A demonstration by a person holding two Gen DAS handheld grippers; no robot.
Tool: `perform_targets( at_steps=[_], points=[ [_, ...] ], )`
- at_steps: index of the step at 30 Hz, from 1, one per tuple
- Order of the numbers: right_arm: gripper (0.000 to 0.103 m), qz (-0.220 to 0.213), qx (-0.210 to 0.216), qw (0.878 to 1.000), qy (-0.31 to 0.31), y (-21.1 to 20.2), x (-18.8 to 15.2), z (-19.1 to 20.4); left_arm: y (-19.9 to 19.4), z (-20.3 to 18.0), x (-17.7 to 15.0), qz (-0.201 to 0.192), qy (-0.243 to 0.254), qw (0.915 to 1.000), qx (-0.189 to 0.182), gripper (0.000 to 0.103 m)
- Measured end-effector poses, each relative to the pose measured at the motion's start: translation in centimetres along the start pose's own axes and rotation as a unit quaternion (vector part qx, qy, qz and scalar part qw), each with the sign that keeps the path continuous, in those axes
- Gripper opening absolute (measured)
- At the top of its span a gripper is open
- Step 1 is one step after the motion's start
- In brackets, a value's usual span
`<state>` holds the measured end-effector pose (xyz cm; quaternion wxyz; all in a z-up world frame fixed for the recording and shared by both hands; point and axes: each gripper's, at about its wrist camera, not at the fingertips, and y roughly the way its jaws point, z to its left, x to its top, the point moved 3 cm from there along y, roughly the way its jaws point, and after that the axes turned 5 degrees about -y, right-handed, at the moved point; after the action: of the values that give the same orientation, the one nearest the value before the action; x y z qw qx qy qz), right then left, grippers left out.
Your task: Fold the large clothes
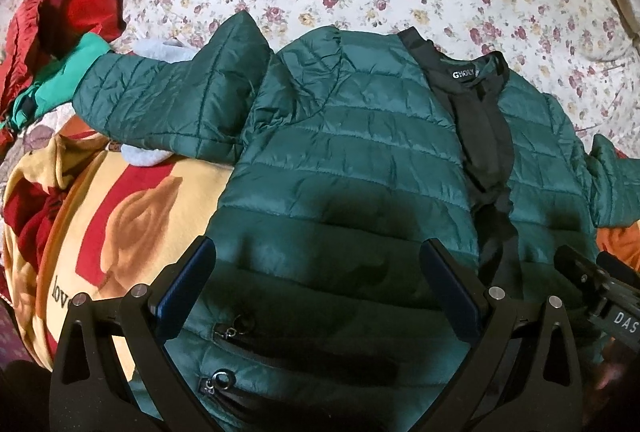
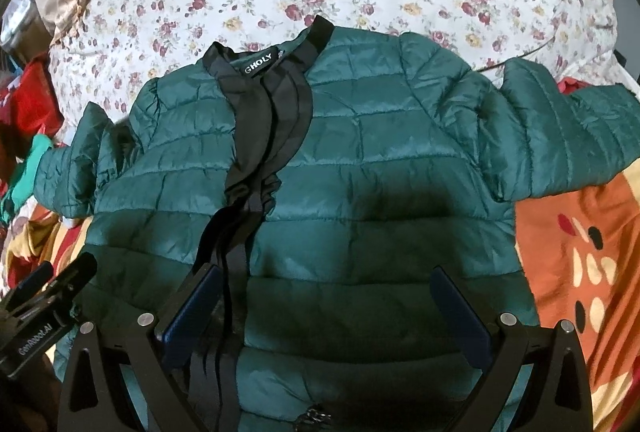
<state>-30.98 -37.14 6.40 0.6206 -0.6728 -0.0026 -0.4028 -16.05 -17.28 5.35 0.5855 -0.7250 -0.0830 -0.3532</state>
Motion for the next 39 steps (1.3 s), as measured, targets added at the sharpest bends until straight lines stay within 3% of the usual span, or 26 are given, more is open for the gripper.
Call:
perform_targets(
  at_steps=[12,17,39],
  points=[
    [0.103,-0.029,-0.029,0.999,0.002,0.4,1.2,0.1,1.8,0.1,0.8,-0.014,-0.002,0.9999,-0.005,0.102],
    [0.103,-0.022,-0.033,0.999,0.001,0.8,1.5,0.3,2.5,0.3,0.7,0.000,0.002,1.0000,-0.008,0.102],
    [0.103,-0.016,-0.016,1.000,-0.001,1.5,1.0,1.0,2.4,0.2,0.1,0.000,0.001,1.0000,-0.003,0.102]
  ],
)
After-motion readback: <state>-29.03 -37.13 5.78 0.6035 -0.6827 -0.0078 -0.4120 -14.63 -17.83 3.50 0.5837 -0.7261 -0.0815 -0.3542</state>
